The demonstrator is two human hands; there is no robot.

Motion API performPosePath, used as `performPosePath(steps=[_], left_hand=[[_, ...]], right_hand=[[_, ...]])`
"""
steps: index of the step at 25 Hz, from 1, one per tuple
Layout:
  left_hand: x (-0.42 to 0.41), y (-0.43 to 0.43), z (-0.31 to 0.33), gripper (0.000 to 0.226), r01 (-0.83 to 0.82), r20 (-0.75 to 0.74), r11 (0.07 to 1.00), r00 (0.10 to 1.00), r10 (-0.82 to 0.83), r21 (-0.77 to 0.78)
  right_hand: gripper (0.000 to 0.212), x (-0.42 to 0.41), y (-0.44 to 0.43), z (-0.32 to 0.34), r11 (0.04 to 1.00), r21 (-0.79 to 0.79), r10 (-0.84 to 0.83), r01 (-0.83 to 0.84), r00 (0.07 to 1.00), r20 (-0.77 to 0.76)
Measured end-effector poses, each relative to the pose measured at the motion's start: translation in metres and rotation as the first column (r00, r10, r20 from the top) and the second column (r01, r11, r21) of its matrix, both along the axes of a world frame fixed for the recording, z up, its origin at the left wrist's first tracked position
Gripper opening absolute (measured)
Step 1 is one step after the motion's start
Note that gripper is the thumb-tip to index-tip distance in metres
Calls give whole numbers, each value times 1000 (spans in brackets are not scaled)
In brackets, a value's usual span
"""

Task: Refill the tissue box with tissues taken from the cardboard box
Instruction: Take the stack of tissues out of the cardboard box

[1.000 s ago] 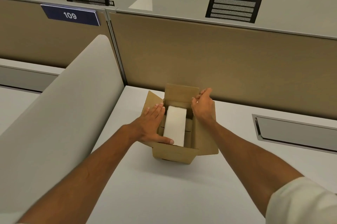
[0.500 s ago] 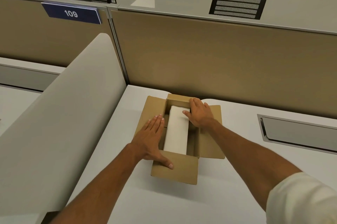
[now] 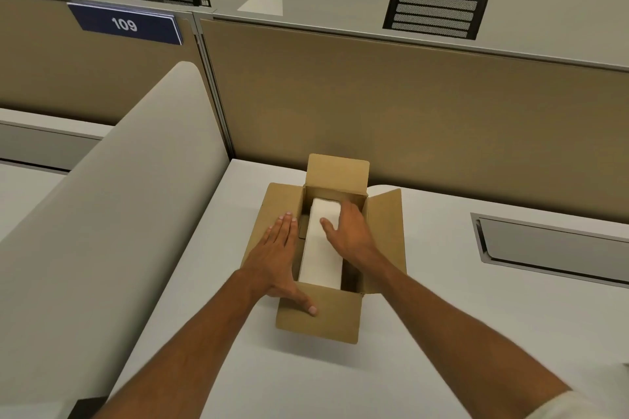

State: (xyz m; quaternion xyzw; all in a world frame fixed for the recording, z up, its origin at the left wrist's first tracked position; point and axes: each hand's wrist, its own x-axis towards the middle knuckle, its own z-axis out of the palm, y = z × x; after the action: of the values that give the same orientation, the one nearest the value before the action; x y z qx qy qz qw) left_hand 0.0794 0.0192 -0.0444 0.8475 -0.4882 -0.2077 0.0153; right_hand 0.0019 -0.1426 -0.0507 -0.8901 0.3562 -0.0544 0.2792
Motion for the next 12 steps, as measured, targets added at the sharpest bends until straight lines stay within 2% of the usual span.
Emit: performPosePath(steps=[2, 4, 5, 6, 12], left_hand=[[0, -2, 0, 162, -6, 2, 1000, 1000, 6, 9], [0, -2, 0, 162, -9, 14, 1000, 1000, 9, 14], [-1, -1, 0, 162, -10, 20, 1000, 1000, 10, 15], [-1, -1, 0, 163, -11, 25, 1000, 1000, 10, 12], [-2, -3, -6, 164, -22, 54, 1000, 998, 22, 0]], right_hand=[[69, 1, 11, -11, 946, 272, -151, 174, 983, -103], [68, 0, 12, -17, 773, 528, -301, 352, 936, -183], [66, 0, 12, -20, 695, 596, -347, 401, 914, -210], [64, 0, 13, -23, 663, 616, -368, 426, 902, -227], [55, 7, 16, -24, 630, 612, -424, 479, 872, -245]])
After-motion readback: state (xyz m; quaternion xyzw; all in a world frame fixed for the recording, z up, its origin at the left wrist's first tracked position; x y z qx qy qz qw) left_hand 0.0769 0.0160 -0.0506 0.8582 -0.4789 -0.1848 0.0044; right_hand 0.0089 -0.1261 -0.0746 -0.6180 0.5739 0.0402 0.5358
